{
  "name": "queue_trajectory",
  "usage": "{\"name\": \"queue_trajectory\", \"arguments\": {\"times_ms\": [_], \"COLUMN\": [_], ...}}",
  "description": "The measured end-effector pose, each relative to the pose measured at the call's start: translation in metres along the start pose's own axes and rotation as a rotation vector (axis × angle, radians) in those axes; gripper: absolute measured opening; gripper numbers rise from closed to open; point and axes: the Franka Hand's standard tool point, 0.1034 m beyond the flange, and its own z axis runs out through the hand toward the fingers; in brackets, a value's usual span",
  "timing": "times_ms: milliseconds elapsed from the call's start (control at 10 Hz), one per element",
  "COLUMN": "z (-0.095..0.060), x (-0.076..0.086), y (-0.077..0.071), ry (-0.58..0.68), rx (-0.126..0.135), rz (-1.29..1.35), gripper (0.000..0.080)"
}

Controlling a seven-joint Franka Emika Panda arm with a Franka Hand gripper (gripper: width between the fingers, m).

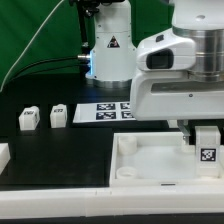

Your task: Assemble one leg

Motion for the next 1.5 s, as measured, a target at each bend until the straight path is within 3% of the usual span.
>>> {"name": "queue_trajectory", "arguments": {"times_ms": [900, 1100, 1500], "z": [0.001, 0.001, 0.001], "x": [-0.004, -0.002, -0.002], "y": [-0.012, -0.013, -0.013], "ry": [-0.006, -0.017, -0.018], "rx": [0.033, 0.052, 0.053], "rz": [0.934, 1.157, 1.172], "gripper": [0.0294, 0.0294, 0.0294]}}
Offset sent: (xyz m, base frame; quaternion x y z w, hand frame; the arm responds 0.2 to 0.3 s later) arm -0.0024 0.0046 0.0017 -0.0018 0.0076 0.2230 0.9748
